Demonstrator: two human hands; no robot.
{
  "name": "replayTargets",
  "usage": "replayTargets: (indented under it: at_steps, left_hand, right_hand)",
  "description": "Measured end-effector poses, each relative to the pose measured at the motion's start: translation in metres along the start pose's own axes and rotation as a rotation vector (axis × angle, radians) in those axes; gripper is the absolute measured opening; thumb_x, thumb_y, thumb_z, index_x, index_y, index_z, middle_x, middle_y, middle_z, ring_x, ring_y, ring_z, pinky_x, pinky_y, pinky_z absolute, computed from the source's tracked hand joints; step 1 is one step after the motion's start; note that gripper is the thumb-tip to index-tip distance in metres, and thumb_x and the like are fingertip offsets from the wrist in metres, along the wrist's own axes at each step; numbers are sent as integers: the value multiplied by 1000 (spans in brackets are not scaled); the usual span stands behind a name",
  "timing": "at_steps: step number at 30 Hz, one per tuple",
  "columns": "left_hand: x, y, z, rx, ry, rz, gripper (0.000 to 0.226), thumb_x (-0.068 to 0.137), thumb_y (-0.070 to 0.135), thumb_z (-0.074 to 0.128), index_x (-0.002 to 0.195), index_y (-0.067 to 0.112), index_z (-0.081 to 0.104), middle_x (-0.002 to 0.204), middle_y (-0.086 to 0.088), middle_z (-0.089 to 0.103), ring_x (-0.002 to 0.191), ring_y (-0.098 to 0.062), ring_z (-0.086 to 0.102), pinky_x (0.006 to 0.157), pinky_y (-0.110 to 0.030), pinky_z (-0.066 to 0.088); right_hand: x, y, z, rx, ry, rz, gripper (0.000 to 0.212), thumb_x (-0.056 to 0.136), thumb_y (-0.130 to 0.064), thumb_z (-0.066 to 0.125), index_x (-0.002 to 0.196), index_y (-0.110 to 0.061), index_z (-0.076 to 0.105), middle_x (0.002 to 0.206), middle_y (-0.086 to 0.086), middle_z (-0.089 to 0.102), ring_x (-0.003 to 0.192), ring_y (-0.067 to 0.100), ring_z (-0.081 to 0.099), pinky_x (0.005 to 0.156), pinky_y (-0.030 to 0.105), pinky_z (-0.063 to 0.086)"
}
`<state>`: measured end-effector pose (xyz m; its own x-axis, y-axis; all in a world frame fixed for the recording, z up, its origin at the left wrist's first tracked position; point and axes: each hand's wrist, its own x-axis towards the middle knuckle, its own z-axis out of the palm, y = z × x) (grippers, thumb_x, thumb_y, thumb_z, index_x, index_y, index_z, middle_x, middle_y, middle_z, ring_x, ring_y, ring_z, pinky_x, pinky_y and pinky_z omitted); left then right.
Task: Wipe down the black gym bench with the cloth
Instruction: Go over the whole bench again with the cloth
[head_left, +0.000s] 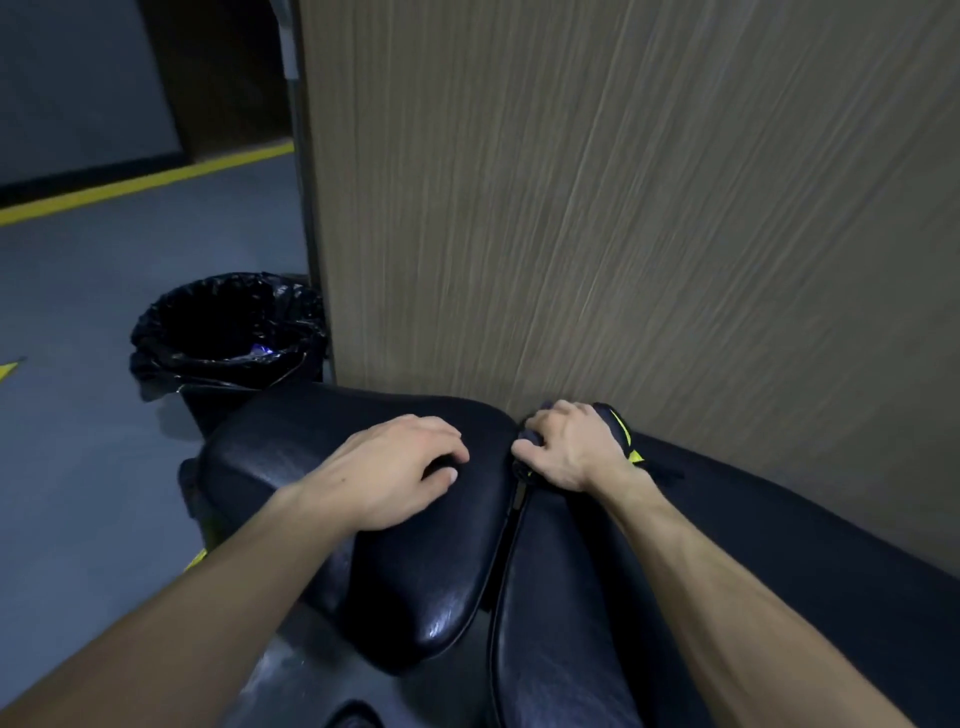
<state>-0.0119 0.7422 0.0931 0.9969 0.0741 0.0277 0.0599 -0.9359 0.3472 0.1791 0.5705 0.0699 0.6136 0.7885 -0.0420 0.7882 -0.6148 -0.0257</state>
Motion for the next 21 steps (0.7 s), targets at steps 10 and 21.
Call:
replayTargets:
  at_steps: [10, 21]
  left_hand:
    - [-11, 3, -5, 5, -3, -96, 28, 99, 44, 51, 126, 40, 61, 140, 24, 53, 131, -5, 48, 108, -39, 44]
    - [-37, -32, -12, -23, -36, -158, 29, 102, 41, 51, 130, 39, 60, 149, 24, 45, 122, 3, 44, 97, -18, 29]
  right_hand:
    - [-26, -4, 21, 300, 356, 102, 34, 86, -38, 46, 66, -14, 59, 75, -3, 64, 89, 19, 52, 84, 32, 39]
    - [-2, -3, -49, 1250, 716, 716, 33, 100, -31, 43, 85, -11, 64, 97, 10, 64, 95, 27, 60, 77, 30, 43]
